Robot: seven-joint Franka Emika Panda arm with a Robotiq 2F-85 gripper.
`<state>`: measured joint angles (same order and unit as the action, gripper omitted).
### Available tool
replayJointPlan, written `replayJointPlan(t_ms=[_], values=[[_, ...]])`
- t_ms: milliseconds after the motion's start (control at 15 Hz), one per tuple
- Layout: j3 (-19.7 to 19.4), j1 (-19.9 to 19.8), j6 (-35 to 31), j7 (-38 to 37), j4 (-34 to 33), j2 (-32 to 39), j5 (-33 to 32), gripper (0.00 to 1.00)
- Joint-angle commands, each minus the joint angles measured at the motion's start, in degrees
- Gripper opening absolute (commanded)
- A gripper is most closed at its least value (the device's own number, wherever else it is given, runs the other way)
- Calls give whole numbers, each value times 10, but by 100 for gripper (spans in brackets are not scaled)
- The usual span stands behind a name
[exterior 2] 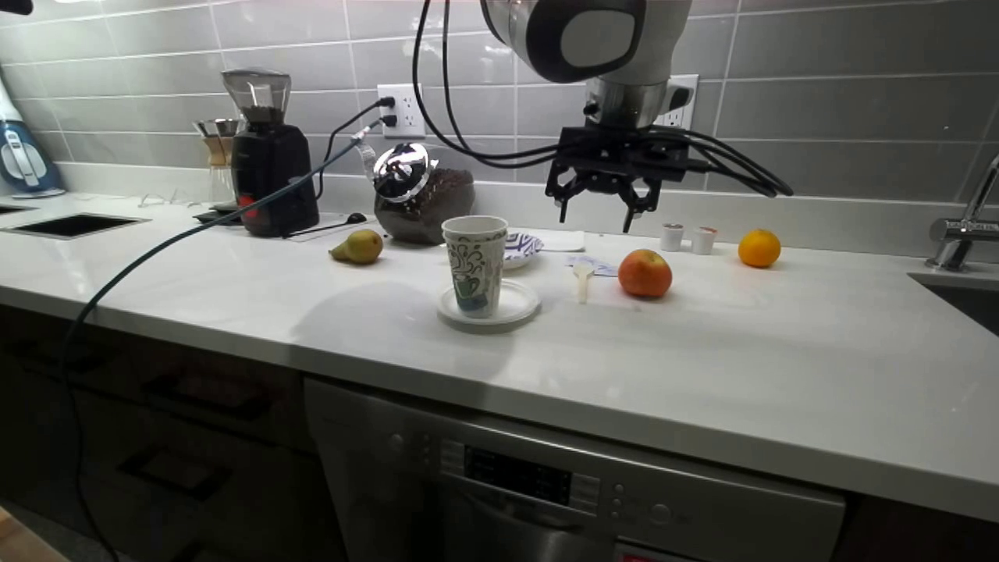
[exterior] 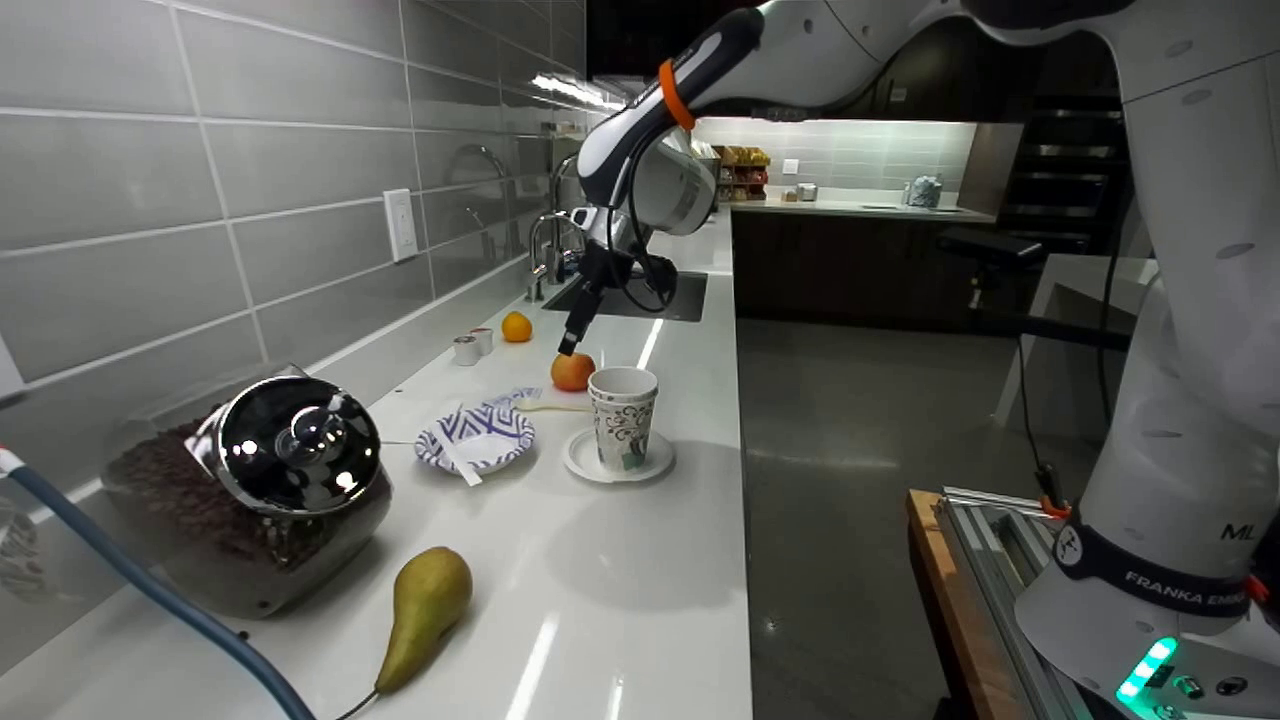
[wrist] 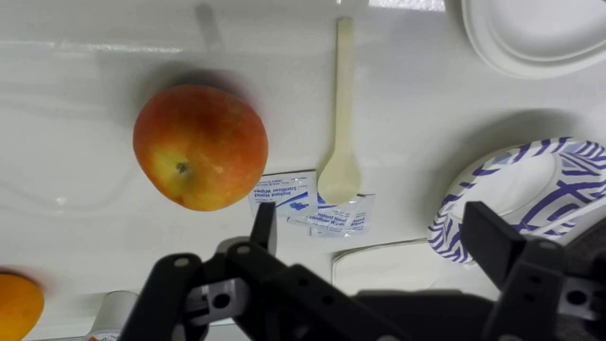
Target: Put the spoon inside the bowl
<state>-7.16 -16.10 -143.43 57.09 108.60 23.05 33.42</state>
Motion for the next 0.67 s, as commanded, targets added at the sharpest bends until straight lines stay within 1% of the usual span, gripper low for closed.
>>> replayJointPlan(t_ms=[0, 400, 533, 600], values=[[21, -10, -34, -16, 4, 5, -32, 100], [47, -10, -66, -40, 8, 28, -66, 100], [60, -18, -84, -39, 6, 37, -64, 100], [66, -22, -96, -38, 7, 41, -61, 96]])
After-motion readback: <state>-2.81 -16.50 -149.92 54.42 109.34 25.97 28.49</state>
